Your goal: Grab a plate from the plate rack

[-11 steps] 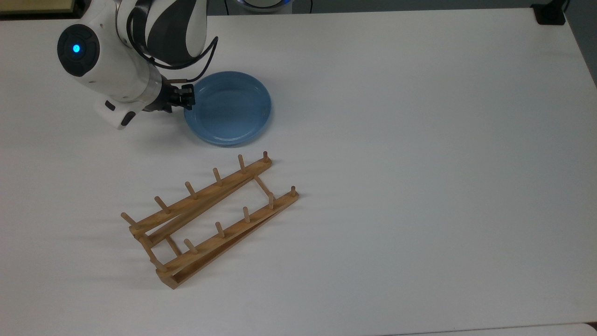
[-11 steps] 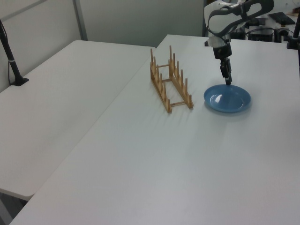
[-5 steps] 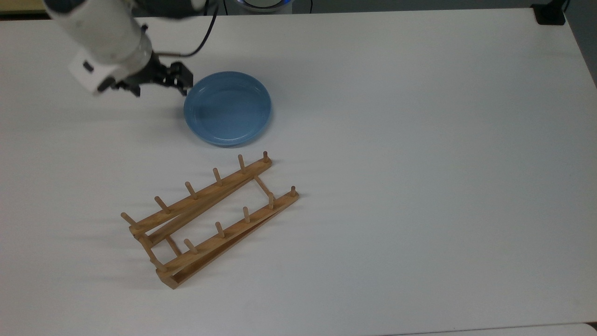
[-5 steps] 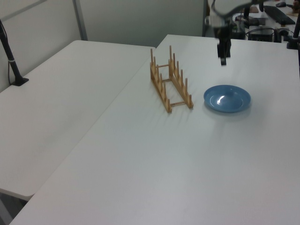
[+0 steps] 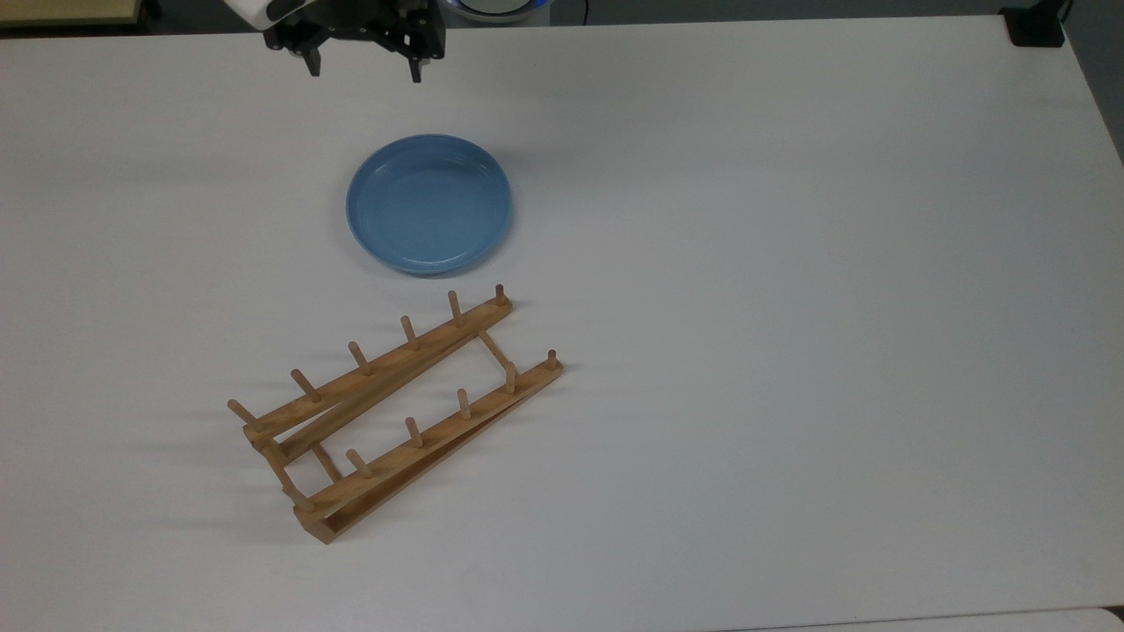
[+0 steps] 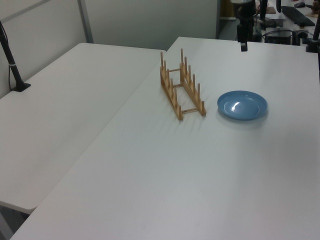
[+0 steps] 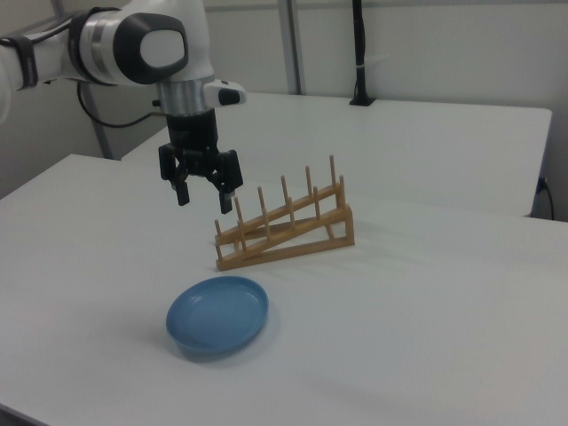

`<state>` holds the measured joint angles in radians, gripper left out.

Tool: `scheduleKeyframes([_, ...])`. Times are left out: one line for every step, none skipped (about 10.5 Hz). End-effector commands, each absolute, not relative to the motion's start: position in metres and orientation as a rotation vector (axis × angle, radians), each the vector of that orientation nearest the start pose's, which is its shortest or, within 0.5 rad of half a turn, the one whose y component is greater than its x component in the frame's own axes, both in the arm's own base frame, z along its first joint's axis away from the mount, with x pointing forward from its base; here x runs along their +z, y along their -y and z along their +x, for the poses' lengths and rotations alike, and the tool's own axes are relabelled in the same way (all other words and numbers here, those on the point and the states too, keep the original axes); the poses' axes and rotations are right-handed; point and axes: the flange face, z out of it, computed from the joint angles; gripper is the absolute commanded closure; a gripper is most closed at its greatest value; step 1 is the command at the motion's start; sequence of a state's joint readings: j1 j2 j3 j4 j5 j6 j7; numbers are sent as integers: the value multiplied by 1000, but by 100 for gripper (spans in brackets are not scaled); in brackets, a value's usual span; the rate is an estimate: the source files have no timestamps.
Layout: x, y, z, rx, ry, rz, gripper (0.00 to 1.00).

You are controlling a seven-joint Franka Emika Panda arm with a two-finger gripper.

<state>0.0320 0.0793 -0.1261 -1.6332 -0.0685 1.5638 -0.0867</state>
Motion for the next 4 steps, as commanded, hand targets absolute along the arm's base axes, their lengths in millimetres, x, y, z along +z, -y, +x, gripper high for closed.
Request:
scheduleKeyframes([559,61,557,233,-234,-3220,0])
scheduleKeyframes([559,62,557,231,-234,-3220,0])
scheduleKeyframes([558,62,557,233,-231,-3220,0])
scheduleKeyframes([557,61,557,235,-229,-3218,0])
